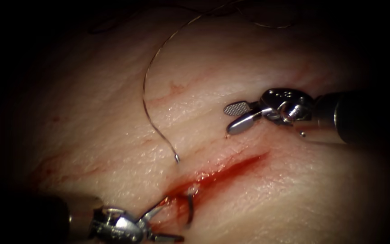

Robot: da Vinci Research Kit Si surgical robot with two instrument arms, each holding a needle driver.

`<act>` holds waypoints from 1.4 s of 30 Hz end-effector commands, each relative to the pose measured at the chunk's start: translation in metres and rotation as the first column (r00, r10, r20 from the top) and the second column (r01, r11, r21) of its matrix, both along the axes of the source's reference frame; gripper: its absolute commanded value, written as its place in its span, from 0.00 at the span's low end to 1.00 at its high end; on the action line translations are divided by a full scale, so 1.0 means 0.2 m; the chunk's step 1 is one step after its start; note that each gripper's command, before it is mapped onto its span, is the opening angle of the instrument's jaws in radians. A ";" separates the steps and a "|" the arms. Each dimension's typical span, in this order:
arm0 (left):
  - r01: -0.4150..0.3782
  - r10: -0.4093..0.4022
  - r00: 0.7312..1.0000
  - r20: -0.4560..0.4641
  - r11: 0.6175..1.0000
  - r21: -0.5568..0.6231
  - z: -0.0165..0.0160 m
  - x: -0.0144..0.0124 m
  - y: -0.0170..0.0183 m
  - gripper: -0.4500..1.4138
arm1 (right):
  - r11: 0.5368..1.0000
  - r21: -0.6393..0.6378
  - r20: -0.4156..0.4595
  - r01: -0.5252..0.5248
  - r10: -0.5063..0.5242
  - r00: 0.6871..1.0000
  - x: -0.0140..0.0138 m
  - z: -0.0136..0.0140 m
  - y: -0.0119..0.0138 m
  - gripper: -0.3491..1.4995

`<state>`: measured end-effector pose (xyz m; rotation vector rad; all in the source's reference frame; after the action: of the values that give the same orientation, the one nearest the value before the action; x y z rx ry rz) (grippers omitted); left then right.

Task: Wound Closure

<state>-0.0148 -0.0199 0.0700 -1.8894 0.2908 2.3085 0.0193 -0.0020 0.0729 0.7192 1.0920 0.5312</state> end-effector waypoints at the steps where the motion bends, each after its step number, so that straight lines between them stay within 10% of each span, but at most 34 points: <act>1: 0.004 -0.004 1.000 -0.005 1.000 -0.003 0.004 -0.004 -0.002 0.79 | 1.000 0.001 -0.004 0.000 0.000 1.000 0.003 0.003 -0.003 0.86; 25: 0.038 -0.038 0.999 -0.021 0.999 0.000 0.004 -0.017 0.002 0.73 | 1.000 -0.005 -0.020 -0.027 0.027 0.999 0.003 0.005 -0.007 0.84; 32: 0.039 -0.039 0.999 -0.018 0.999 0.009 0.006 -0.017 0.003 0.50 | 0.999 0.001 -0.021 -0.042 0.042 0.999 0.001 0.002 -0.005 0.84; 37: 0.039 -0.037 0.999 -0.019 0.993 0.108 0.006 -0.016 0.002 0.02 | 0.999 0.004 -0.017 -0.052 0.052 0.999 -0.001 0.001 -0.006 0.84; 42: 0.020 -0.021 1.000 0.003 0.968 0.248 0.002 -0.014 -0.001 0.00 | 0.998 0.010 -0.013 -0.058 0.058 0.998 -0.004 -0.002 -0.005 0.83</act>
<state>-0.0170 -0.0194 0.0697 -1.7585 0.0068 2.2028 0.0180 -0.0027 0.0718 0.6967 1.1252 0.5841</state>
